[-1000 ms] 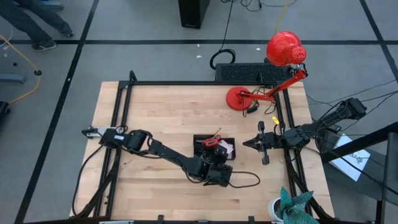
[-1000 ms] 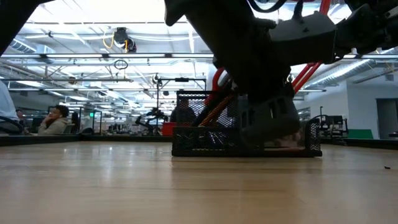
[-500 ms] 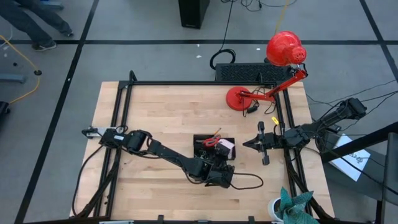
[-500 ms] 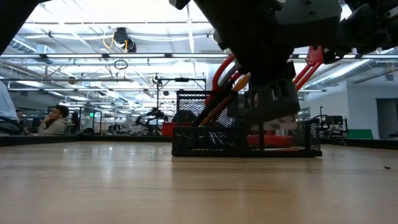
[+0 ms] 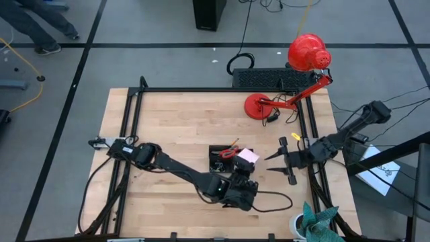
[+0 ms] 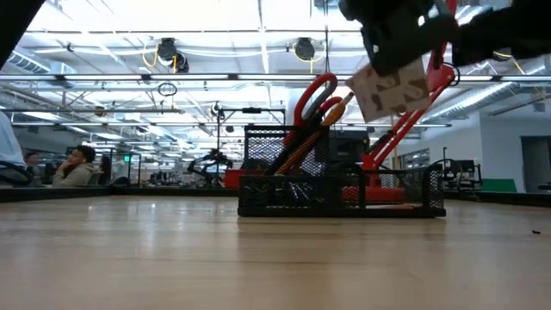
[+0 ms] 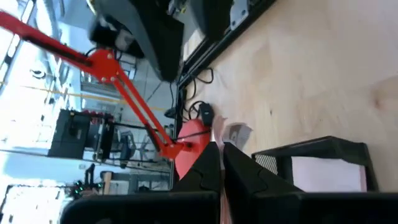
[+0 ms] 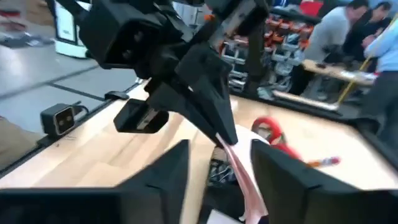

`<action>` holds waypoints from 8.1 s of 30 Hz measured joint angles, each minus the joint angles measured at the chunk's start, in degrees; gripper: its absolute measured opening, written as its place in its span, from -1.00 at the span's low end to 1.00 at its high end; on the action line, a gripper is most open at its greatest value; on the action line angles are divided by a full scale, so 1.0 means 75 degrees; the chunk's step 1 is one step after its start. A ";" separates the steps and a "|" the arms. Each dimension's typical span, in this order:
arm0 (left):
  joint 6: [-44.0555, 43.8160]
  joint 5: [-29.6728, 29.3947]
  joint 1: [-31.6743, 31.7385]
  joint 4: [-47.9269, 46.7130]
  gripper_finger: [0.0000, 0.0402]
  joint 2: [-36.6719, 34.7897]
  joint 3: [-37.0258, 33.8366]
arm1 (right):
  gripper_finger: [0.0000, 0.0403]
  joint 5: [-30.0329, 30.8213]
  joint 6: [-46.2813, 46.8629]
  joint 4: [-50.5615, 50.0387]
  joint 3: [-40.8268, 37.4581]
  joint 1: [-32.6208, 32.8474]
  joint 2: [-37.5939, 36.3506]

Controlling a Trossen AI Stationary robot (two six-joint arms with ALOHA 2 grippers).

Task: Pick and place office supplies into organizer
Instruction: Adjust the sticky notes, then return to Home Position

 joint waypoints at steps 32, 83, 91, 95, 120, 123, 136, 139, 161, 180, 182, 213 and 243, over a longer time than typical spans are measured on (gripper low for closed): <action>-0.0730 0.0433 -0.0065 -0.0554 -0.96 -0.0032 0.0801 | -0.05 0.5401 -0.0525 -0.2329 0.2816 0.1233 0.4539; -0.8692 -0.1287 -0.2214 -0.8231 -0.64 -0.1797 -0.0586 | -1.00 0.5352 0.5610 -0.9774 0.7491 0.0635 0.8830; -0.8626 -0.1252 -0.2302 -0.8236 -0.64 -0.1961 -0.0878 | -1.00 0.4411 0.6375 -0.9868 0.7499 0.0737 0.9443; -0.8626 -0.1252 -0.2273 -0.8245 -0.64 -0.1988 -0.0878 | -1.00 0.4592 0.6762 -0.9763 0.7499 0.0678 0.9847; -0.8642 -0.1243 -0.2460 -0.8245 -0.64 -0.1982 -0.0878 | -1.00 0.4188 0.6202 -0.8653 0.7495 -0.0330 1.0708; -0.8757 -0.1240 -0.2468 -0.8245 -0.64 -0.1982 -0.0878 | -1.00 0.4189 0.6208 -0.8596 0.7424 -0.0333 1.0705; -0.8817 -0.1179 -0.2486 -0.8245 -0.64 -0.1979 -0.0878 | -1.00 0.4023 0.6130 -0.9143 0.7292 -0.0454 1.0705; -0.8830 -0.1179 -0.2483 -0.8245 -0.64 -0.1979 -0.0878 | -1.00 0.4177 0.5941 -0.9156 0.7292 -0.0483 1.0705; -0.8836 -0.0772 -0.2480 -0.8245 -0.64 -0.1973 -0.0875 | -0.56 0.2372 0.4838 -0.8016 0.6954 -0.0749 1.0608; -0.8889 -0.0643 -0.2486 -0.8239 -0.64 -0.1973 -0.0875 | -0.09 0.1473 0.4571 -0.7845 0.6998 -0.0600 0.9509; -0.8899 -0.0642 -0.2486 -0.8238 -0.64 -0.1973 -0.0875 | -0.10 0.1509 0.4447 -0.7844 0.6998 -0.0565 0.9247; -0.8871 -0.0619 -0.2489 -0.8239 -0.64 -0.1973 -0.0875 | -1.00 -0.0480 0.2789 -0.5797 0.5434 -0.1598 0.8132; -0.8827 -0.1047 -0.2515 -0.8242 -0.64 -0.1973 -0.0872 | -1.00 -0.0367 0.2854 -0.5821 0.5467 -0.1358 0.7200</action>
